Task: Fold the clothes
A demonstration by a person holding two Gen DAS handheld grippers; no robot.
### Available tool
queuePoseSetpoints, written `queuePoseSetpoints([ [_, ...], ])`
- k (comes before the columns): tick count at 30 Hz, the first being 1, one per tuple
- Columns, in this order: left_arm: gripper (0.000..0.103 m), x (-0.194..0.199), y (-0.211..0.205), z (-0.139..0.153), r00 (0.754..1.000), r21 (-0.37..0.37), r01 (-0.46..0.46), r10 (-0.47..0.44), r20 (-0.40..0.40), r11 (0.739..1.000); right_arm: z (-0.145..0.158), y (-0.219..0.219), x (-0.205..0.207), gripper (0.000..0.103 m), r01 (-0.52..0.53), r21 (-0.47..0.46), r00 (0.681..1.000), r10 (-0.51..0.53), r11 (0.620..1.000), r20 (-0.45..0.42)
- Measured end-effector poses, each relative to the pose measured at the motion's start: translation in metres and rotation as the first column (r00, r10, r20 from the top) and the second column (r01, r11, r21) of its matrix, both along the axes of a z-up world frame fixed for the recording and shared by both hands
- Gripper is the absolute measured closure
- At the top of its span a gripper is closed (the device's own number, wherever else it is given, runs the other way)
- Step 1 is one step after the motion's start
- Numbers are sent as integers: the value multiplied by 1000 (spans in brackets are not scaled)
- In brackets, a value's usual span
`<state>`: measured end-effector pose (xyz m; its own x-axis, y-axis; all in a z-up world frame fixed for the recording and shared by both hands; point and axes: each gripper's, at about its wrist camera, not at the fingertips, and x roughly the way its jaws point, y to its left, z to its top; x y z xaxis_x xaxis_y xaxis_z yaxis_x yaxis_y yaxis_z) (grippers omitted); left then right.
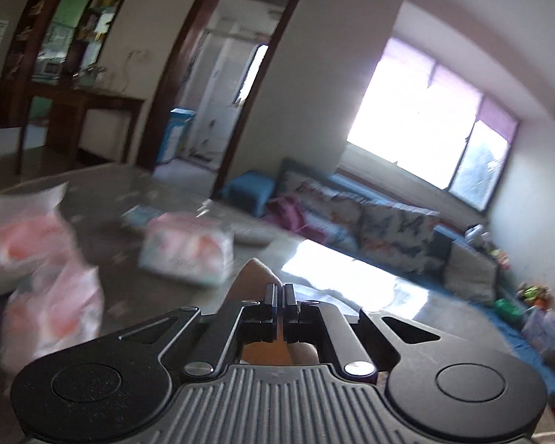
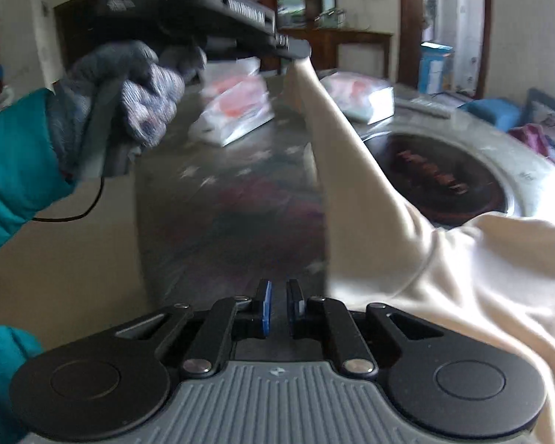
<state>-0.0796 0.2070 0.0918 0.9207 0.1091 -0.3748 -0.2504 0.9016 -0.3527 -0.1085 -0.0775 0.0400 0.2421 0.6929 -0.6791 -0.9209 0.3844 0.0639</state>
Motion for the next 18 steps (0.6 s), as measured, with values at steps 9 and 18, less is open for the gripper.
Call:
queuePoseSetpoints([
  [9,101,-2,24,-35,992,-24,-78,75,-99,997,3,-34,3,62,102,-54,994,-99,993,53],
  [18,101,4,20,-28,993,6,-31,32,-117,999,-1,-56,7,67,150,-83,988,-147,985,49],
])
